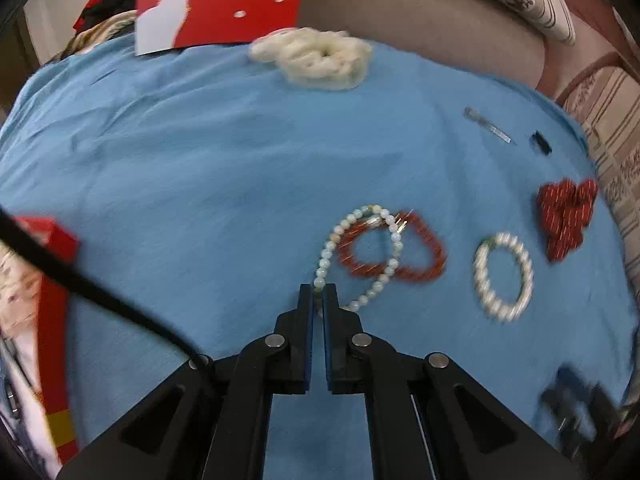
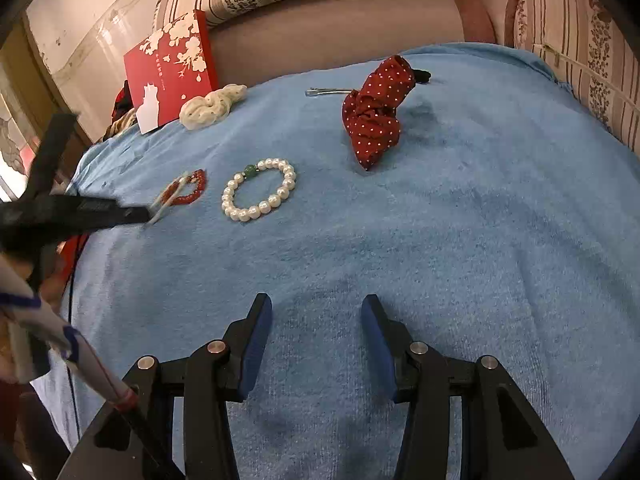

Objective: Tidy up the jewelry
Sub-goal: 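Grasp the white bead bracelet with left tool while right tool grasps the pearl bracelet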

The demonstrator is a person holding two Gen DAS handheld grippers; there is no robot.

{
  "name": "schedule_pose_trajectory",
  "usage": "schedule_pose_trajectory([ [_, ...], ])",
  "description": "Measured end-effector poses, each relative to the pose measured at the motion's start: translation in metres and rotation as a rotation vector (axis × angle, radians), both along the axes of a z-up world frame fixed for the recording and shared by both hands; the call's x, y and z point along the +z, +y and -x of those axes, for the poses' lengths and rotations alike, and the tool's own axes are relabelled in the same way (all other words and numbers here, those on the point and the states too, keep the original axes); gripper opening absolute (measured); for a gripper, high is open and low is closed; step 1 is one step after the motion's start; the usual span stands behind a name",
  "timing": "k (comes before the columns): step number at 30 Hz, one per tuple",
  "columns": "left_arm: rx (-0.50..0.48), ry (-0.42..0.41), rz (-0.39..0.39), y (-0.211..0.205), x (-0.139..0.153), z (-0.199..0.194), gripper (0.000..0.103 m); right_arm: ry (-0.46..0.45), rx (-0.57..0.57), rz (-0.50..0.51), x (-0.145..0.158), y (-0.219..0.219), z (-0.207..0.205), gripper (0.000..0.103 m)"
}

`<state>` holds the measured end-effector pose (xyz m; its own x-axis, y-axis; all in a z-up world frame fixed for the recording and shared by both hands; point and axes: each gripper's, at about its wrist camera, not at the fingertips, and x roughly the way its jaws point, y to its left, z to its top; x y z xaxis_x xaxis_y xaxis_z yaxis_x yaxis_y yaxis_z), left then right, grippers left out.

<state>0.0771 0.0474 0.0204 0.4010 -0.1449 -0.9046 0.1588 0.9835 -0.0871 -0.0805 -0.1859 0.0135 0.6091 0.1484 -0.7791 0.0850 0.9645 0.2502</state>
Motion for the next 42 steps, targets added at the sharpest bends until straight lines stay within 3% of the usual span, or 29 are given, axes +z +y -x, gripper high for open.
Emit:
schedule_pose_trajectory([
  [3,0.012,0.016,-0.041,0.03,0.0,0.021,0.0,-0.002,0.005,0.033,-0.001,0.004,-0.001,0.051],
  [7,0.022,0.03,0.019,0.061,0.0,0.042,0.0,0.0,0.043,0.022,0.007,0.012,-0.007,0.051],
  [14,0.037,-0.004,0.106,0.058,0.008,0.031,0.001,-0.032,0.083,0.063,0.03,0.023,-0.056,0.051],
  [17,0.027,-0.027,0.12,0.045,0.011,0.019,0.019,-0.013,0.081,0.093,0.027,0.026,-0.081,0.051],
  [18,0.023,-0.031,0.121,0.04,0.01,0.014,0.03,-0.002,0.08,0.095,0.025,0.026,-0.089,0.051],
  [19,0.015,-0.039,0.119,0.035,0.008,0.01,0.034,0.01,0.079,0.101,0.022,0.027,-0.096,0.051],
  [29,-0.057,-0.069,-0.005,0.005,-0.011,-0.016,0.033,0.064,0.094,0.154,-0.002,0.035,-0.12,0.051],
  [30,-0.063,-0.08,-0.029,0.001,-0.012,-0.014,0.025,0.059,0.093,0.16,-0.002,0.035,-0.121,0.051],
  [31,-0.075,-0.087,-0.044,-0.002,-0.012,-0.012,0.004,0.057,0.087,0.173,-0.002,0.037,-0.123,0.043],
  [32,-0.082,-0.082,-0.038,-0.002,-0.012,-0.011,0.005,0.057,0.086,0.176,-0.001,0.038,-0.125,0.029],
  [33,-0.08,-0.081,-0.035,-0.002,-0.01,-0.009,0.005,0.057,0.087,0.175,0.0,0.039,-0.126,0.023],
  [34,-0.081,-0.077,-0.027,-0.002,-0.008,-0.007,0.005,0.061,0.088,0.172,0.002,0.04,-0.127,0.011],
  [42,-0.059,-0.148,0.02,0.016,0.039,0.036,0.005,0.007,0.078,0.097,0.039,0.038,-0.1,0.01],
])
